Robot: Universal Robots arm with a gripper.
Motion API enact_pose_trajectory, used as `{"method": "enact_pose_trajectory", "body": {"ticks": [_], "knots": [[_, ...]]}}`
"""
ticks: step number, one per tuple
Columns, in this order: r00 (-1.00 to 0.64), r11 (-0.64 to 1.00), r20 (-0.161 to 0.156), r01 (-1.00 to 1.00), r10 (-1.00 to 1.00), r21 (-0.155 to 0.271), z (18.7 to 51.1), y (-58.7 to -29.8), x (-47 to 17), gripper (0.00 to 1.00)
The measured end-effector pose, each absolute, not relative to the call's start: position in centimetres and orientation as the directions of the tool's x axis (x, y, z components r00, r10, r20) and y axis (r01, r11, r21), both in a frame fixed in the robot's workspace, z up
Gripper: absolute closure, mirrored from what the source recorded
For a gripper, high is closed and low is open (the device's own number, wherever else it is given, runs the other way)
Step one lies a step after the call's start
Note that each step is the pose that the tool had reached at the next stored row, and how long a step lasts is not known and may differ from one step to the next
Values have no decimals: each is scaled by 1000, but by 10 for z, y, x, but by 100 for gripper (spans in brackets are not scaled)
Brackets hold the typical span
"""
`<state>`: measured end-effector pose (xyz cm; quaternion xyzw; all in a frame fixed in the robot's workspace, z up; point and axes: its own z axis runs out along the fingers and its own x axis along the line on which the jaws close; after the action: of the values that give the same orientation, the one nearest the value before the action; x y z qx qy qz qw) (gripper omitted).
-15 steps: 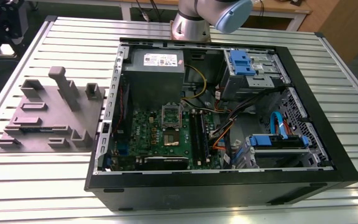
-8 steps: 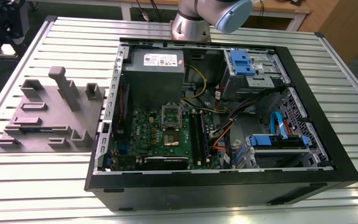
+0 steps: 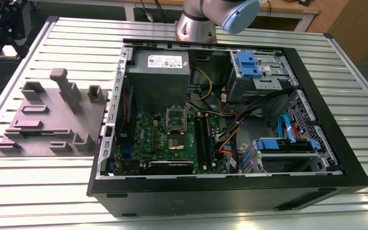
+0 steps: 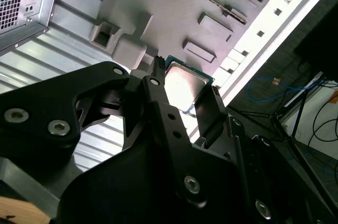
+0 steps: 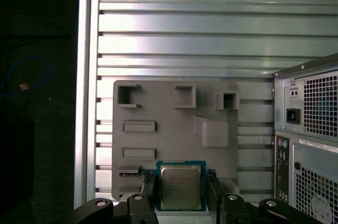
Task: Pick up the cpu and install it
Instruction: 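Pick up the cpu and move it towards the insertion slot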
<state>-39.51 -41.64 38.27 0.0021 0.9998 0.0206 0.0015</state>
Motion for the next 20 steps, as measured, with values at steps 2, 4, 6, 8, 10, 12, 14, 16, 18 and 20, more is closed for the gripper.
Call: {"method": "enact_pose_trajectory", "body": {"ticks": [2, 4, 6, 8, 10, 12, 14, 16, 18, 20], "knots": [[-1000, 999, -3, 4, 4, 41, 383, -416, -395, 53], [-1000, 999, -3, 4, 4, 41, 383, -416, -394, 53], [-1000, 999, -3, 4, 4, 41, 383, -416, -394, 53], [-1000, 999, -3, 4, 4, 41, 383, -416, -393, 53], [-1000, 999, -3, 4, 4, 41, 383, -416, -393, 53], [-1000, 999, -3, 4, 4, 41, 383, -416, -393, 53], [-1000, 999, -3, 4, 4, 41, 383, -416, -392, 53], [-1000, 999, -3, 4, 4, 41, 383, -416, -392, 53], [-1000, 999, -3, 4, 4, 41, 383, -416, -390, 53], [-1000, 999, -3, 4, 4, 41, 383, -416, -389, 53]]}}
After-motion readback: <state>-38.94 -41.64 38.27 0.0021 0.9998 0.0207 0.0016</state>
